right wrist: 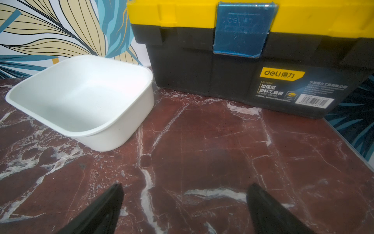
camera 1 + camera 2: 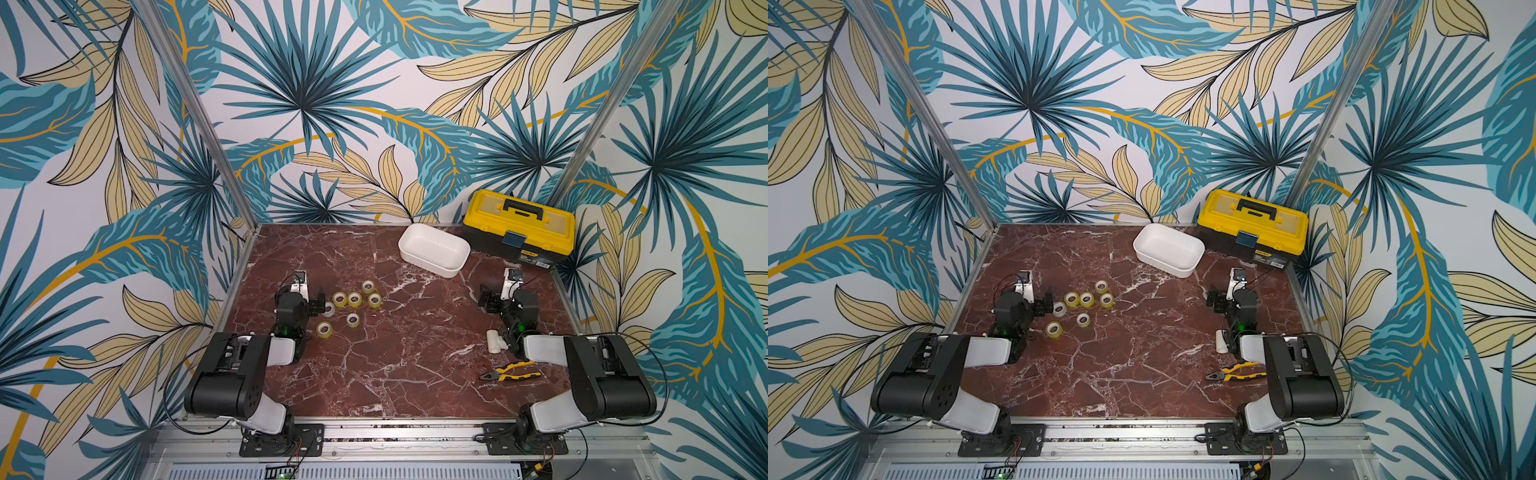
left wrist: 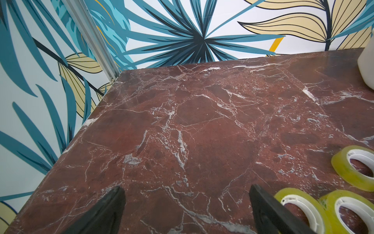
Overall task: Put the transparent tape into the storage box
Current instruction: Pick up the storage box at the center of the board.
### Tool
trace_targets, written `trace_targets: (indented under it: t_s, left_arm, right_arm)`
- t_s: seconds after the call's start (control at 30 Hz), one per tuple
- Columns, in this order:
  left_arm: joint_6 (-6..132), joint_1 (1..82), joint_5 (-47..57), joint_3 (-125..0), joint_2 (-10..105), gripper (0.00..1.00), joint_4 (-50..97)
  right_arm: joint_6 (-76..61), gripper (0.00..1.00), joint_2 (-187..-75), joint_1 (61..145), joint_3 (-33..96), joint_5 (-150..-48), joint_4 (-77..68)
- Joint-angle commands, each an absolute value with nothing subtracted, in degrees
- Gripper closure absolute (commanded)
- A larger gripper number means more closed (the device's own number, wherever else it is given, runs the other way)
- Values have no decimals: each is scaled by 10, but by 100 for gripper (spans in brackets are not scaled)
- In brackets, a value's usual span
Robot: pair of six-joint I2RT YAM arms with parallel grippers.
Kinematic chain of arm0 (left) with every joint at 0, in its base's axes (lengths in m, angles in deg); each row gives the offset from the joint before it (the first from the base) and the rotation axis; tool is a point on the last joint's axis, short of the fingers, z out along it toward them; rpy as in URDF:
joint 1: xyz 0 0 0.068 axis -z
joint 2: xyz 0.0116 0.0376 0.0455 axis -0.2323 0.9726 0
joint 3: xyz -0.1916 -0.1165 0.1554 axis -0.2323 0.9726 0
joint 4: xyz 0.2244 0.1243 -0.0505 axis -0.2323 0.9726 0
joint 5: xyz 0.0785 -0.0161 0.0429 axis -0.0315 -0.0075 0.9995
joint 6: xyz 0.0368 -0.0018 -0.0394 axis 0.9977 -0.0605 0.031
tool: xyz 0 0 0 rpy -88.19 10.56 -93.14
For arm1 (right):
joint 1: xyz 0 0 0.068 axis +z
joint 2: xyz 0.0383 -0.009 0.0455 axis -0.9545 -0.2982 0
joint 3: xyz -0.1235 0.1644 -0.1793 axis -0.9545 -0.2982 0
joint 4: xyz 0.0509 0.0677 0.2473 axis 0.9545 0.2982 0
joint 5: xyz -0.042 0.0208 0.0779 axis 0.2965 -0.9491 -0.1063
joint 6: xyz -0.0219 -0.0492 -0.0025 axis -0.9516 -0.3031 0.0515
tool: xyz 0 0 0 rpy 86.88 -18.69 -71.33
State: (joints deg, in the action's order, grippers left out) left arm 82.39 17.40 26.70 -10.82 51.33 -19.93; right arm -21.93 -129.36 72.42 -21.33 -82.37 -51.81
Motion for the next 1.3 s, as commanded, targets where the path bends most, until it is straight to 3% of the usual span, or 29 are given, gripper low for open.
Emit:
trace_targets:
  t_s: [0.0,0.07,0.2,0.33,0.4,0.5,0.73,0.97,1.1,1.27]
  left_arm:
    - [831,176,263,-126,508,0,-198]
    - [830,176,266,-128,497,0,-186]
    - [828,179,280,-142,442,0,-119]
    - [821,184,298,-163,367,0,-30]
    - [814,186,299,-183,336,0,25]
    - [801,189,297,-217,300,0,96]
    - [725,195,271,-334,282,0,289]
    - [695,218,256,-364,272,0,322]
    - [687,229,245,-370,276,0,327]
    - [678,234,236,-369,282,0,327]
  right_arm:
    - [-229,0,-1288,727,-216,-822,-527]
    - [-219,0,-1270,727,-199,-785,-488]
    - [-137,0,-1230,727,-36,-704,-137]
    - [0,0,-1290,725,143,-716,177]
    - [17,0,-1332,725,197,-803,241]
    - [37,0,-1367,734,229,-890,247]
    - [53,0,-1429,767,304,-888,263]
    - [73,5,-1487,780,349,-903,232]
    - [79,13,-1534,792,377,-901,217]
    - [82,31,-1574,805,393,-888,172]
